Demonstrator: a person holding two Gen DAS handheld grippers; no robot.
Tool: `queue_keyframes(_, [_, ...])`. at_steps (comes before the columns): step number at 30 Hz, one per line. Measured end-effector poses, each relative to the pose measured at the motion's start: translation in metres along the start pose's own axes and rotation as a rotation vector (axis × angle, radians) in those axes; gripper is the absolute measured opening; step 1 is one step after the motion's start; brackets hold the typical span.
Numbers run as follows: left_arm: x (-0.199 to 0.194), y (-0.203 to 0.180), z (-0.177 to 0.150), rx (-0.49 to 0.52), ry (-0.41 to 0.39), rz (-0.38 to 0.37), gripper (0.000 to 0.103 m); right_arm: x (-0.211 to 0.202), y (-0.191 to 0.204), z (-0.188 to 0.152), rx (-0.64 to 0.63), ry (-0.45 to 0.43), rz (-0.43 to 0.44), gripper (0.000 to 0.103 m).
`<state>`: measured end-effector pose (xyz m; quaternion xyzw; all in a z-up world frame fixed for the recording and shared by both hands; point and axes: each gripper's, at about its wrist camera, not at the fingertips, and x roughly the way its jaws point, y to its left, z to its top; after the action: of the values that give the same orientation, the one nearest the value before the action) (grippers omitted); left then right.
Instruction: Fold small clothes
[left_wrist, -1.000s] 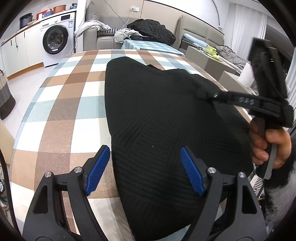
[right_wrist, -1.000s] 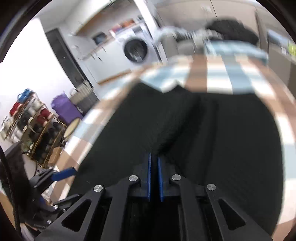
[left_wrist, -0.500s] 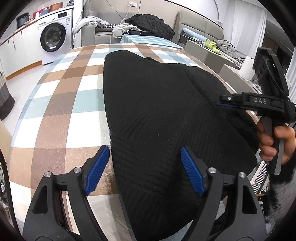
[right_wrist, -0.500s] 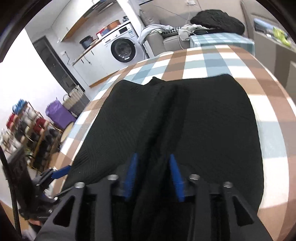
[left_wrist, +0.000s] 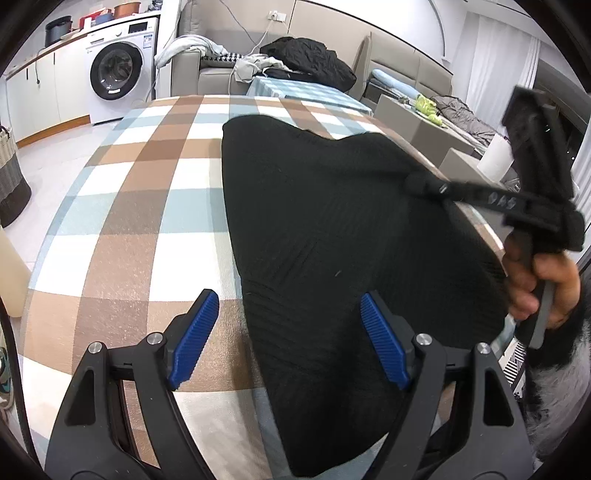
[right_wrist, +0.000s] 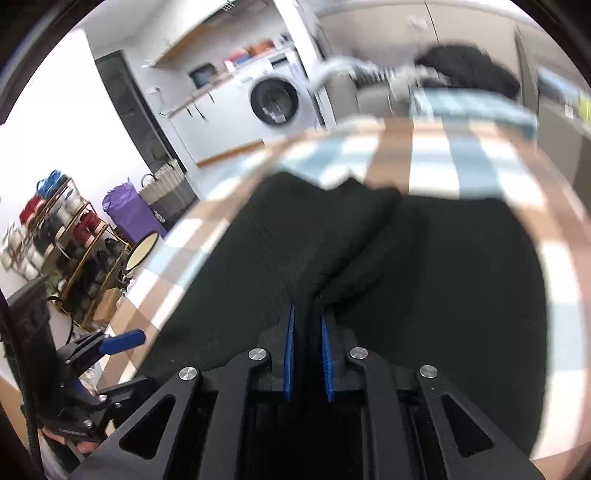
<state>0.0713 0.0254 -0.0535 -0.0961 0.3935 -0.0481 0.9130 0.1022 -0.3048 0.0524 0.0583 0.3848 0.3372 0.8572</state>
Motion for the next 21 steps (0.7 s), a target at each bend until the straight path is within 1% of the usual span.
queue_keyframes(1, [-0.002,-0.001,0.001,0.004,-0.004,-0.005,0.077,-0.008,-0.001,0.002,-0.005,-0.014,-0.017,0.012])
queue_keyframes(3, [-0.004,-0.003,0.001,0.014,-0.01,-0.003,0.077,-0.018,-0.014,0.002,0.006,-0.025,-0.081,0.012])
queue_keyframes(5, [-0.001,-0.005,0.0,0.02,0.0,-0.002,0.078,-0.01,-0.03,-0.004,0.038,0.017,-0.121,0.014])
queue_keyframes(8, [0.006,-0.008,-0.003,0.033,0.03,0.005,0.078,0.009,-0.055,-0.017,0.115,0.114,-0.119,0.02])
queue_keyframes(10, [0.007,-0.011,-0.006,0.05,0.04,0.004,0.078,0.005,-0.062,-0.027,0.162,0.115,-0.067,0.026])
queue_keyframes(11, [0.007,-0.012,-0.008,0.059,0.045,0.001,0.078,-0.003,-0.063,-0.032,0.167,0.107,-0.041,0.033])
queue_keyframes(13, [0.007,-0.012,-0.014,0.077,0.055,0.01,0.078,-0.02,-0.066,-0.046,0.182,0.095,0.0,0.04])
queue_keyframes(15, [0.006,-0.008,-0.019,0.078,0.064,0.023,0.078,-0.032,-0.064,-0.06,0.188,0.1,0.036,0.041])
queue_keyframes(19, [0.001,-0.003,-0.029,0.069,0.08,0.026,0.079,-0.061,-0.052,-0.09,0.209,0.086,0.129,0.042])
queue_keyframes(21, [-0.002,-0.002,-0.033,0.08,0.081,0.024,0.079,-0.068,-0.046,-0.099,0.2,0.079,0.135,0.044])
